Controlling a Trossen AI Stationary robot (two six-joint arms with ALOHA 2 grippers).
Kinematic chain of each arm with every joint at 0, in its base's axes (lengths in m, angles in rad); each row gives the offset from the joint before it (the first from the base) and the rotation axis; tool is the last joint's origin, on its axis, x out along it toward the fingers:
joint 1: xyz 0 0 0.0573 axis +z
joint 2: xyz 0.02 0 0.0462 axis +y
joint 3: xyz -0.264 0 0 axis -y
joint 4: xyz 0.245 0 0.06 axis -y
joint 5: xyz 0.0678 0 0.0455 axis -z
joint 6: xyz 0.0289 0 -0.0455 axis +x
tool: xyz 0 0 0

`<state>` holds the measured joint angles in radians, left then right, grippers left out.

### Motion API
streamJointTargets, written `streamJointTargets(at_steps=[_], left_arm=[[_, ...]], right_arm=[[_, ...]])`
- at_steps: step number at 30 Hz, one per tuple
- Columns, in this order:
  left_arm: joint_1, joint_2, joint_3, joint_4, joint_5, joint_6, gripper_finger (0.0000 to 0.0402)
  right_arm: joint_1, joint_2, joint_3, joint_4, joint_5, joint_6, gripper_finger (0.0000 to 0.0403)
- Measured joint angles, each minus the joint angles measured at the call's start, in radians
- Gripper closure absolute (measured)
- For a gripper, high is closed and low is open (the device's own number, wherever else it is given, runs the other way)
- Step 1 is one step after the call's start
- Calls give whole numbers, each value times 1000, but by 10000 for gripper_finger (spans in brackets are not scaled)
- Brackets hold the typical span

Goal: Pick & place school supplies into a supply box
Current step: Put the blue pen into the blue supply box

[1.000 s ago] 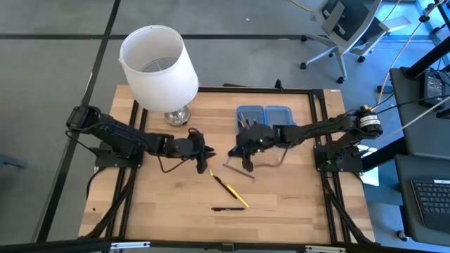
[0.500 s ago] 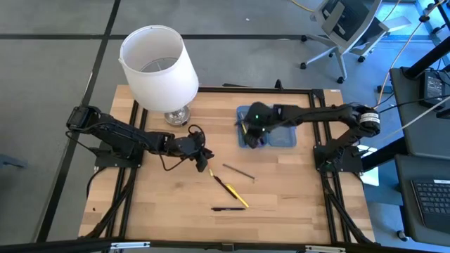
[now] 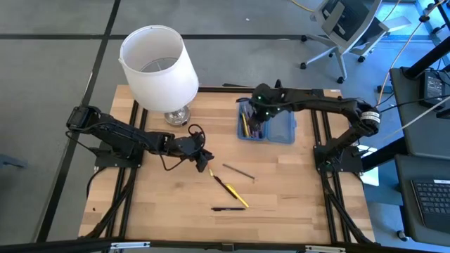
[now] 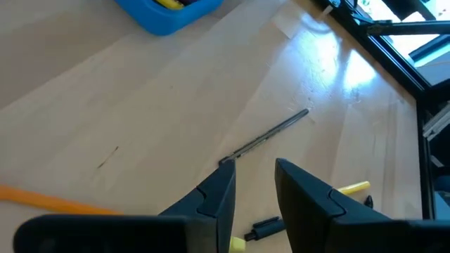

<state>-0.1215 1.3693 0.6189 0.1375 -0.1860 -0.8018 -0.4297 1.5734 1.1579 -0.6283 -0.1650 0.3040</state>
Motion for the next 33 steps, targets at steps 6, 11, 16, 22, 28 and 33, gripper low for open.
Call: streamJointTargets(at_steps=[6, 11, 16, 22, 28, 33], left_arm=[[0, 0, 0, -3, 0, 0, 306], [0, 0, 0, -8, 5, 0, 306], [-1, 0, 0, -8, 5, -1, 306], [-1, 0, 0, -8, 5, -7, 306], [-1, 0, 0, -8, 5, -7, 306], [-1, 0, 0, -8, 5, -7, 306]], right_arm=[[-8, 53, -4, -37, 41, -38, 363], [-8, 103, -4, -36, 36, -47, 365], [-8, 137, -4, -48, 33, -26, 359], [-8, 145, -5, -58, 33, -26, 355], [-8, 145, -5, -58, 32, -60, 355], [-8, 145, -5, -58, 33, -74, 354]])
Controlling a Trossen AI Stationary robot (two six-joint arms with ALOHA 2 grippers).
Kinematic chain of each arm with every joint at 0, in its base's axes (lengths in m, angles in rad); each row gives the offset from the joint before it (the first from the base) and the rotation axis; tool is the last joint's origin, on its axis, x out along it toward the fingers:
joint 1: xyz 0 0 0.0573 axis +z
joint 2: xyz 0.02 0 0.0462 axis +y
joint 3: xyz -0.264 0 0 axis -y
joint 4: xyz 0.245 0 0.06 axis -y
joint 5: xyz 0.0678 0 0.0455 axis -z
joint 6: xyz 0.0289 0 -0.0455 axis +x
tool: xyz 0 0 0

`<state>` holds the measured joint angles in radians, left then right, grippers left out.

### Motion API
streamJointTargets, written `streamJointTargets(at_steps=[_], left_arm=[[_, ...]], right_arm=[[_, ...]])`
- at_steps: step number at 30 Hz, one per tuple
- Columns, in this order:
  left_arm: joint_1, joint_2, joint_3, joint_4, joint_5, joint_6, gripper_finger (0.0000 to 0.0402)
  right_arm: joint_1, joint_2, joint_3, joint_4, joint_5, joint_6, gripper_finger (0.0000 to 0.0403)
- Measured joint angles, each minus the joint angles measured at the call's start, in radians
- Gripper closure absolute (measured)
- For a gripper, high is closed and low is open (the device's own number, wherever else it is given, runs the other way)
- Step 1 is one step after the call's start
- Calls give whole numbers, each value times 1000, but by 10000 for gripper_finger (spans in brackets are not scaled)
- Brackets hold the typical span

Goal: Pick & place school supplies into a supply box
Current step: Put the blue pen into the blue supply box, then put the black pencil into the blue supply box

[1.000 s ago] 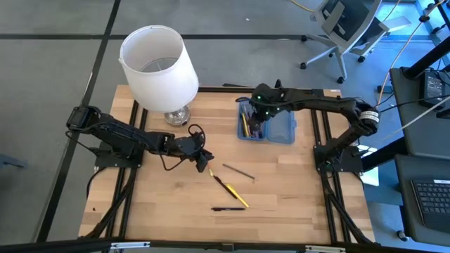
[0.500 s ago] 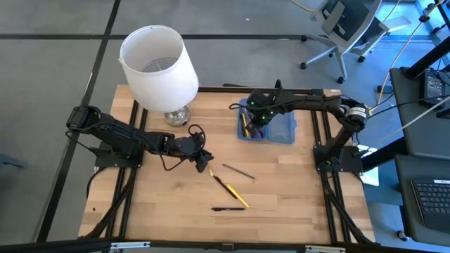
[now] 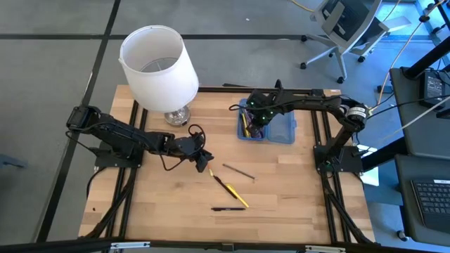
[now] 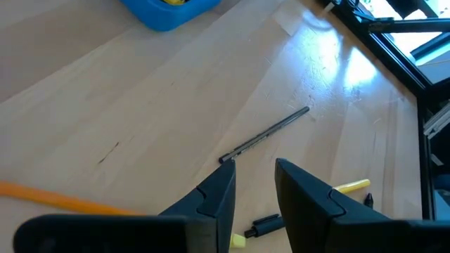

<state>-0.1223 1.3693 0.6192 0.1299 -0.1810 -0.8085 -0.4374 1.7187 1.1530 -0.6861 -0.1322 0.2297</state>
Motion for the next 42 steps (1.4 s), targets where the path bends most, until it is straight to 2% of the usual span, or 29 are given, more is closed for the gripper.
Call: streamJointTargets(at_steps=[10, 15, 25, 29, 36, 42], left_arm=[[0, 0, 0, 0, 0, 0, 306], [0, 0, 0, 0, 0, 0, 306], [0, 0, 0, 0, 0, 1, 306], [0, 0, 0, 0, 0, 3, 306], [0, 0, 0, 0, 49, 151, 306], [0, 0, 0, 6, 46, 291, 306]], right_arm=[[0, 0, 0, 0, 0, -30, 353], [0, 0, 0, 1, 33, -39, 352], [0, 0, 0, 2, 43, -28, 283], [0, 0, 0, 3, 106, -20, 273], [14, 2, 87, -103, 111, -81, 272], [118, 2, 214, -162, 105, -157, 272]])
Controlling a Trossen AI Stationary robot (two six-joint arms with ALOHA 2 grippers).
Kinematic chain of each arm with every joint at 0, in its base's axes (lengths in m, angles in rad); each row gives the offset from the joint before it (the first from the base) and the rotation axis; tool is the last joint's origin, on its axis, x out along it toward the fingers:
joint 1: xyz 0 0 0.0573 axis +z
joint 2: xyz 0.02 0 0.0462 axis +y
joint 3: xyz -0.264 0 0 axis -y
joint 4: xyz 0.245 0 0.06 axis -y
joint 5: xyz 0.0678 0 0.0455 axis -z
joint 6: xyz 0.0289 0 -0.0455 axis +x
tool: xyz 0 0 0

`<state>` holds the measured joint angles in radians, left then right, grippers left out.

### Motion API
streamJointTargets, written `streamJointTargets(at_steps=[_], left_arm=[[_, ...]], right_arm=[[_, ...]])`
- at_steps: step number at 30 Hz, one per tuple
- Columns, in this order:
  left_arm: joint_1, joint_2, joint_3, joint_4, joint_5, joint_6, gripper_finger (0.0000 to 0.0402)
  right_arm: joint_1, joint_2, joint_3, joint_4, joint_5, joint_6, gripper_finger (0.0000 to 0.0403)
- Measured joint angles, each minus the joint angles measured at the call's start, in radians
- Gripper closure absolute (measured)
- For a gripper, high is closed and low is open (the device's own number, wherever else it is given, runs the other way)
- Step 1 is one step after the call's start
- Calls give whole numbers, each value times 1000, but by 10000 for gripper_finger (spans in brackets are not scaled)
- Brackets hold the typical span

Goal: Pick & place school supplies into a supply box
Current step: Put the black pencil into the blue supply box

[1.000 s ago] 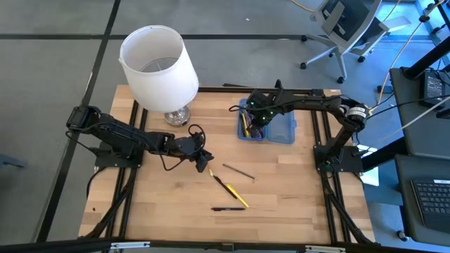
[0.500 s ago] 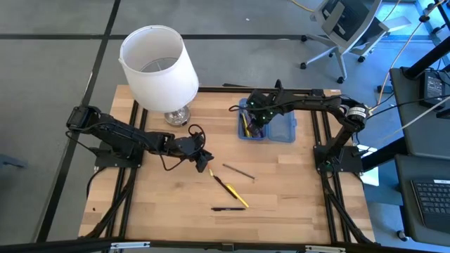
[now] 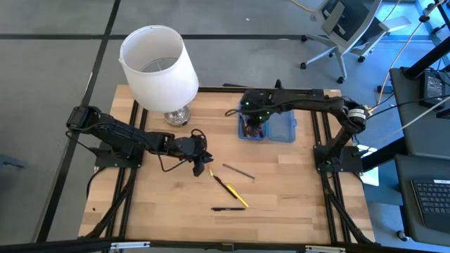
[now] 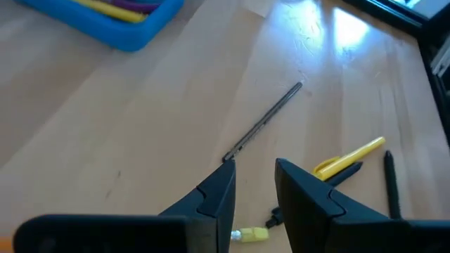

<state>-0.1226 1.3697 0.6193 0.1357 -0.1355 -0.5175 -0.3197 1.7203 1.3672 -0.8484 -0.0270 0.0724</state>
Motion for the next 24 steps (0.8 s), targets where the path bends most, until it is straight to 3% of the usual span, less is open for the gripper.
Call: streamJointTargets(at_steps=[7, 13, 19, 24], left_arm=[[0, 5, 0, 28, -19, 99, 306], [0, 12, 0, 57, -40, 187, 306], [0, 77, 0, 218, -26, 289, 306], [1, 142, 1, 324, 9, 340, 306]], right_arm=[[184, -3, 35, 39, 0, -5, 272], [309, -53, -57, 203, 48, 5, 272], [395, -176, -176, 329, 163, 63, 272], [457, -271, -291, 424, 166, 127, 272]])
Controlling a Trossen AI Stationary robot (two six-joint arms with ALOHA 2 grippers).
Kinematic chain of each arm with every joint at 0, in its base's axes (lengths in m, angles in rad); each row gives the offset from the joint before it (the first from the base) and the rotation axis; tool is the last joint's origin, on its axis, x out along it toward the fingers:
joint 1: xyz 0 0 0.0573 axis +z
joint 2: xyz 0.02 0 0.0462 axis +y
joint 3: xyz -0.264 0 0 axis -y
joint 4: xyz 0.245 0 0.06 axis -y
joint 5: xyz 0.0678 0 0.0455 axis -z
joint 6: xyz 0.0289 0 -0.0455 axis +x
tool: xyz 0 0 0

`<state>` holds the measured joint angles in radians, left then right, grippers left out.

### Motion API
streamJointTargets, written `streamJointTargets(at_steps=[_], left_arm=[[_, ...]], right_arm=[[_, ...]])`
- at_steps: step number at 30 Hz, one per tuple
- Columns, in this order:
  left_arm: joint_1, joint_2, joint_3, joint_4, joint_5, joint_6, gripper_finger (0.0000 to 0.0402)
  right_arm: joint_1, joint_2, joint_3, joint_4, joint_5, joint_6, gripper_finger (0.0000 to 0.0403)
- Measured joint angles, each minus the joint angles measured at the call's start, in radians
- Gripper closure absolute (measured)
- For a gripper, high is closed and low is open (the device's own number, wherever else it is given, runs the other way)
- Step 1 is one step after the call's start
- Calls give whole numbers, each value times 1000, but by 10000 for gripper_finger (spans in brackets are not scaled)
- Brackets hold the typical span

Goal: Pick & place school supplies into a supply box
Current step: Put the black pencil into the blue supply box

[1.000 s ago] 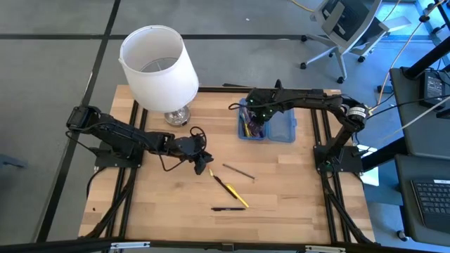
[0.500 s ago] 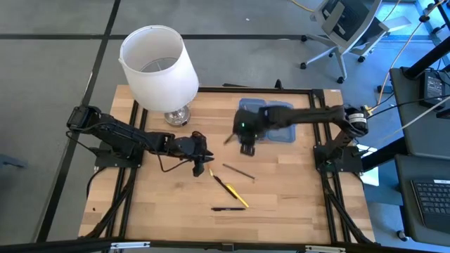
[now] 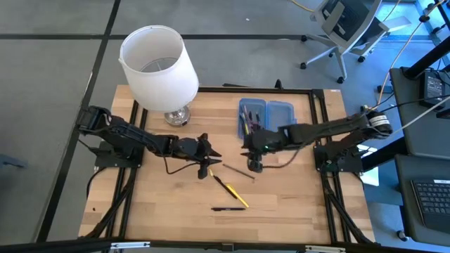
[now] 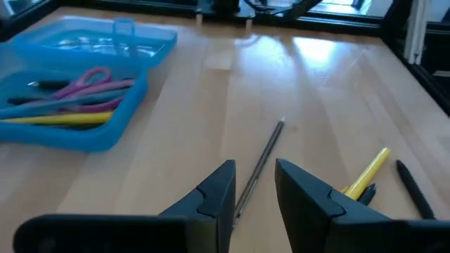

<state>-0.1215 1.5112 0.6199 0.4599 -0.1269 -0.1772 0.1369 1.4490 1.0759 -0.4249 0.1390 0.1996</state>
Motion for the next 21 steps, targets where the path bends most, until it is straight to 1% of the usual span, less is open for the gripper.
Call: streamJointTargets(at_steps=[3, 6, 8, 11, 15, 17, 21], left_arm=[[0, 24, 0, -6, 1, 0, 306], [2, 51, 0, -3, -6, 1, 306], [4, 73, 0, 23, -1, 16, 306], [15, 113, 0, 73, 45, 38, 306], [44, 189, 1, 179, 125, 44, 306], [60, 225, 1, 195, 157, 52, 306], [74, 294, 34, 202, 172, 127, 306]], right_arm=[[46, -49, -88, 102, 1, 9, 272], [90, -91, -180, 240, 2, 6, 272], [112, -111, -233, 316, 2, 10, 272], [123, -122, -287, 415, 4, 42, 272], [123, -121, -311, 446, 5, 94, 272], [123, -122, -311, 452, 5, 107, 272], [123, -121, -311, 452, 2, 114, 272]])
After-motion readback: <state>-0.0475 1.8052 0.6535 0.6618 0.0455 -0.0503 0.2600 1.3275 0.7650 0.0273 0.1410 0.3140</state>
